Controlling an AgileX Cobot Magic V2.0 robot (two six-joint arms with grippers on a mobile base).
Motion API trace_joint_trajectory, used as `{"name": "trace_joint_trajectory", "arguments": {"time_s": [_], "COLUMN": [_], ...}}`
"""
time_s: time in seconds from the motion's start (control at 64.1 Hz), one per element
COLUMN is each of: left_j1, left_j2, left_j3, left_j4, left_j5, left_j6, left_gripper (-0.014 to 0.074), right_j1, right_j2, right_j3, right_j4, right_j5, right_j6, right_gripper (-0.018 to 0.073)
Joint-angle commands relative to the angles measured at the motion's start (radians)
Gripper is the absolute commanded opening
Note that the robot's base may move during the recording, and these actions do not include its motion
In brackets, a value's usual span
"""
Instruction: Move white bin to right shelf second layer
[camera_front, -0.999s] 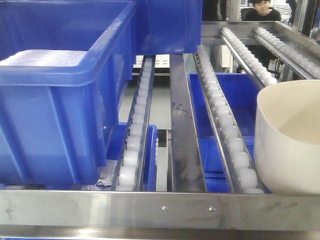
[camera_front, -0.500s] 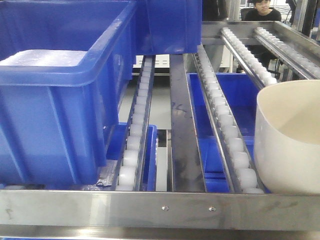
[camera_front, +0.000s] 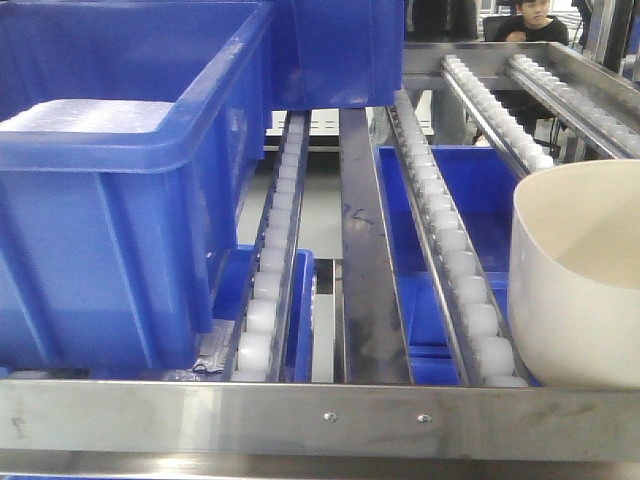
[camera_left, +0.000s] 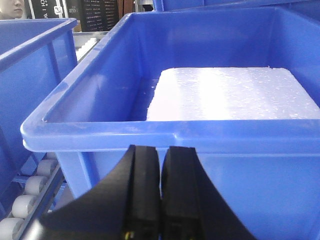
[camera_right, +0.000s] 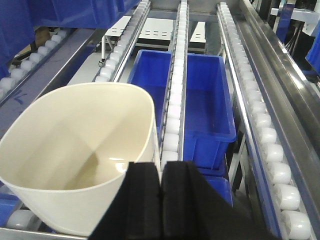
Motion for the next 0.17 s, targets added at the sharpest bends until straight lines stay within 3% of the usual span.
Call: {"name": "trace_joint_trajectory", "arguments": {"time_s": [0.0,0.156], "left_j1": [-0.004,-0.004], "left_j2": [-0.013,-0.013], "left_j3": [0.037,0.037], "left_j4": [-0.006,-0.006], "left_j5": [-0.084,-0.084], "left_j6": [-0.003,-0.003], "left_gripper": [0.0085,0.0085], "right_j1": [0.000,0.000], "right_j2": [-0.020,-0.020], "right_j3": [-0.016,-0.016], "right_j4": [-0.006,-0.006], "right_j5": [-0.080,-0.080], "right_j6": [0.003,0.003], "right_gripper": [0.0057,0.0057]}}
